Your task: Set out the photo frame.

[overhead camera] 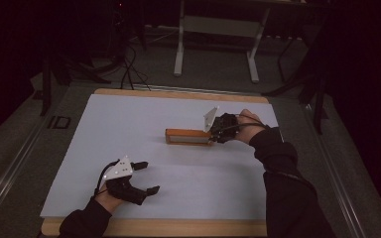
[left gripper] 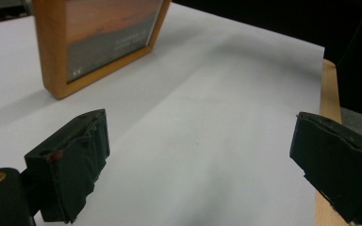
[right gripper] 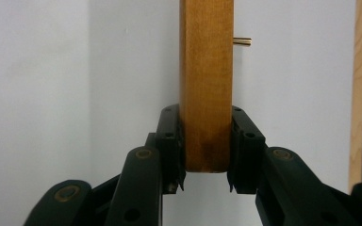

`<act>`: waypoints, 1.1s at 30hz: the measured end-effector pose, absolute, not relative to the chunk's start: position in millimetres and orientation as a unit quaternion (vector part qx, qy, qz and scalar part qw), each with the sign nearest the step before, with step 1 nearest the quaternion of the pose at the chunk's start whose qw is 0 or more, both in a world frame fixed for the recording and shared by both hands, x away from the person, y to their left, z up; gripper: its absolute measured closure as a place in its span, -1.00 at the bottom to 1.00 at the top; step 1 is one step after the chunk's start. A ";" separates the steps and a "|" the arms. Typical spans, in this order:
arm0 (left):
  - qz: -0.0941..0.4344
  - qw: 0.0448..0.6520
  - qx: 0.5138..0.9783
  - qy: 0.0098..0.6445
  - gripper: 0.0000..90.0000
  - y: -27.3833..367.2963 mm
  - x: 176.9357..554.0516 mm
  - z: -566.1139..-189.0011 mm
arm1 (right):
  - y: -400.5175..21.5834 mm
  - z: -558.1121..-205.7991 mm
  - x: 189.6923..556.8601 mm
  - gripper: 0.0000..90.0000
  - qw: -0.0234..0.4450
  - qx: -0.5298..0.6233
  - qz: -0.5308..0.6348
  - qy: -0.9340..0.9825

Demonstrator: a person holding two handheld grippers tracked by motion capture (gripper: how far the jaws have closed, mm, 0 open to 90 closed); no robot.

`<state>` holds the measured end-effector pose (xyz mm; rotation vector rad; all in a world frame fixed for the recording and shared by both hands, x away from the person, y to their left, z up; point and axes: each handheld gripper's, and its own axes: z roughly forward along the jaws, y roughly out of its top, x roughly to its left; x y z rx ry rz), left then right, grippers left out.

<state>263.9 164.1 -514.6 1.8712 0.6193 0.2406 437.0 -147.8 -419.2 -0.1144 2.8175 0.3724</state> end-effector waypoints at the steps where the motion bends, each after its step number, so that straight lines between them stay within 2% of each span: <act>1: 0.103 0.545 0.790 0.261 -0.87 164.0 264.2 -514.7 | -147.2 -418.3 439.6 0.55 0.143 -0.036 0.128 0.981; 16: 0.100 0.549 0.790 0.254 -0.87 164.5 265.9 -516.8 | -139.7 -410.2 482.7 0.52 0.072 0.000 0.104 0.992; 33: 0.098 0.548 0.792 0.252 -0.87 162.5 265.1 -517.9 | -135.8 -409.9 510.7 0.47 0.048 0.022 0.102 0.993</act>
